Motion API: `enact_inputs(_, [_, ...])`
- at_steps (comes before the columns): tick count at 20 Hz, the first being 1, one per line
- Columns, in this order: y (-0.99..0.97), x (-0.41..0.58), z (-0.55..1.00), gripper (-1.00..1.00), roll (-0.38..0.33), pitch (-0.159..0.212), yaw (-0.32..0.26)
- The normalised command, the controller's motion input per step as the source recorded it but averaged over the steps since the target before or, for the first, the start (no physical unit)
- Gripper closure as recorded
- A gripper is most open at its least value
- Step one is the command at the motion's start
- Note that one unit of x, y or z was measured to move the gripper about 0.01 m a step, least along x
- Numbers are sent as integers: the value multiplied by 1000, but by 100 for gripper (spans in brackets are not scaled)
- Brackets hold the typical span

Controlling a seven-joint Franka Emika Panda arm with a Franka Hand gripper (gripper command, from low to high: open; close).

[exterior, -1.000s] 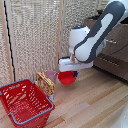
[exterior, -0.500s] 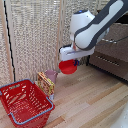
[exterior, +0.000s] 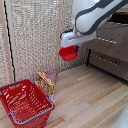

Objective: Transport the gripper mindfully toward the orange-red bowl and clasp it to elevate with ease. Ensure your robot's arm aligns efficiently with the top drawer's opening. Carefully slide the orange-red bowl into the designated spot with precision. After confirmation, withdraw the gripper gently. Close the drawer smoothly by transitioning the gripper to its handle.

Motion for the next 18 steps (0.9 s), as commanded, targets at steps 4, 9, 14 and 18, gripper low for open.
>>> enact_inputs(4, [-77,517,831,100,0,12,4])
enact_inputs(9, [-87,206,870,100,0,147,-70])
enact_inputs(14, [-167,137,871,100,0,151,-109])
enact_inputs(18, [-196,184,994,100,5,46,-98])
